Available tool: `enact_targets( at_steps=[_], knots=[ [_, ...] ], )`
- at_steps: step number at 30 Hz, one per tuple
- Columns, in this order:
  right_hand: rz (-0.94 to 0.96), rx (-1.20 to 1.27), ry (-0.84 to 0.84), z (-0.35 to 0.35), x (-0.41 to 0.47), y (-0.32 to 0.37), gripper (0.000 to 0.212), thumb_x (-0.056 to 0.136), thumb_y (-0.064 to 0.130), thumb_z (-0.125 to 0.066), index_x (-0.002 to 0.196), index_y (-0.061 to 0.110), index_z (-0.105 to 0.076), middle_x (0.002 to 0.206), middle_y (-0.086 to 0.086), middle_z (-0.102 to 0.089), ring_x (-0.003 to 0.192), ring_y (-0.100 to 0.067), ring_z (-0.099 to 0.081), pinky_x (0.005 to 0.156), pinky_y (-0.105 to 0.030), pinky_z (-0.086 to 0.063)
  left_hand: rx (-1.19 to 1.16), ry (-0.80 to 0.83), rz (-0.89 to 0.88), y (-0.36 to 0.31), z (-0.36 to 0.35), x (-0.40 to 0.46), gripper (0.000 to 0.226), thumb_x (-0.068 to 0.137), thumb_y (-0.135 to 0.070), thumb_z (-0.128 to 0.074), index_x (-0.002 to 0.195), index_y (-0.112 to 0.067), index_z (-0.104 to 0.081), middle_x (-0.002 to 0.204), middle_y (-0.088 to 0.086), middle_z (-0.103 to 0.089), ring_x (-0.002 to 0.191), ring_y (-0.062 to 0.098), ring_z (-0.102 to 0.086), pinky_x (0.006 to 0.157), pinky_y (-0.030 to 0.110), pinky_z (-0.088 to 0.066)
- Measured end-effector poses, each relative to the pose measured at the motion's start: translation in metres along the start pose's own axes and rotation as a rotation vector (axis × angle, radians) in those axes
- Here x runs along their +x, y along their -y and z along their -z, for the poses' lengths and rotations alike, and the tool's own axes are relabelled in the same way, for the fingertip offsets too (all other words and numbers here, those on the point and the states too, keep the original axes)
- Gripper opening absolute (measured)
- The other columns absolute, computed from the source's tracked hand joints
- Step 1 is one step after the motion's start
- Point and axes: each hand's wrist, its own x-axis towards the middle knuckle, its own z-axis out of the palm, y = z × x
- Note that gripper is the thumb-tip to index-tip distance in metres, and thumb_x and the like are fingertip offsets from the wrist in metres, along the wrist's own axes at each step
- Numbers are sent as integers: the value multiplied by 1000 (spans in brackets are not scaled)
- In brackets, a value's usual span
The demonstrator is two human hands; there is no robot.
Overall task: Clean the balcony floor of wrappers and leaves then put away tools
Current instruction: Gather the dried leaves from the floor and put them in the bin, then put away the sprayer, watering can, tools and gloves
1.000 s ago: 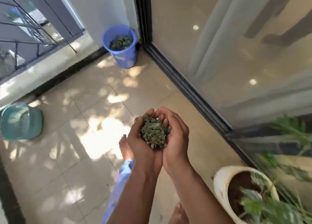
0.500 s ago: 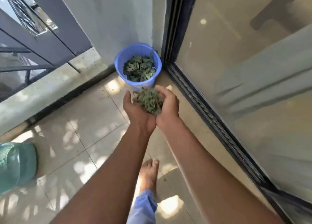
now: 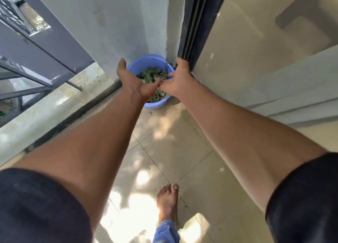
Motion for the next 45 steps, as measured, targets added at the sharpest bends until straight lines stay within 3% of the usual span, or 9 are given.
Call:
enact_targets(
  at_steps=[2,5,8,11,14,23,34,40,45],
  knots=[
    [-12,51,70,4,-8,5,62,104,47,-47,148,3,-43,146,-24,-47,123,-37,-57,105,-47,-45,-250,55,-87,0,10,1,70,87,-81,-17,97,-29,-63,109,1,-69,100,19,-60,90,36,-46],
    [-1,-69,124,20,-13,6,66,107,47,-41,152,-2,-37,155,-24,-40,141,-39,-44,112,-47,-39,-705,3,-147,-170,213,-36,111,76,-98,-6,128,-15,-60,123,13,-62,129,36,-53,93,36,-36],
    [59,-259,110,48,-22,-3,60,108,46,-38,148,2,-47,150,-20,-51,135,-34,-52,100,-40,-45,-1483,79,-129,-309,364,-68,59,103,-56,-42,140,-13,-55,131,11,-64,130,34,-58,96,43,-52],
    [214,-439,-9,98,-43,-27,39,104,34,-51,123,4,-66,126,-18,-70,104,-31,-69,74,-31,-47,-1289,90,-60,-289,334,-103,28,103,-41,-48,114,-20,-62,119,4,-72,110,26,-68,96,37,-55],
    [290,-506,-114,163,-84,-60,21,101,23,-59,110,8,-70,106,-14,-76,86,-21,-67,76,-33,-49,-1188,166,12,-259,282,-129,21,101,-33,-50,112,-22,-64,117,3,-75,104,23,-69,101,36,-52],
    [333,-250,-428,384,-214,-182,11,99,20,-65,102,14,-73,91,-4,-79,79,-14,-73,66,-23,-53,-623,383,95,-208,99,-270,27,102,-20,-48,115,-13,-70,112,12,-76,96,27,-70,85,35,-54],
    [416,77,-800,626,-404,-375,13,94,27,-69,84,19,-72,78,-2,-77,71,-16,-71,69,-35,-54,168,605,-182,-101,-124,-461,30,105,-11,-44,102,-16,-73,87,3,-78,81,23,-68,73,31,-51],
    [406,293,-951,722,-501,-483,7,81,34,-68,76,36,-72,75,4,-76,71,-16,-70,78,-45,-57,448,682,-258,-43,-218,-565,25,106,-15,-49,106,-13,-73,100,12,-78,89,27,-71,82,37,-54],
    [309,479,-1064,780,-554,-560,11,84,25,-64,77,26,-73,78,8,-76,79,-16,-71,79,-44,-60,618,810,-304,-15,-300,-638,21,105,-13,-50,111,-10,-70,105,12,-74,91,24,-68,72,30,-51]
  ],
)
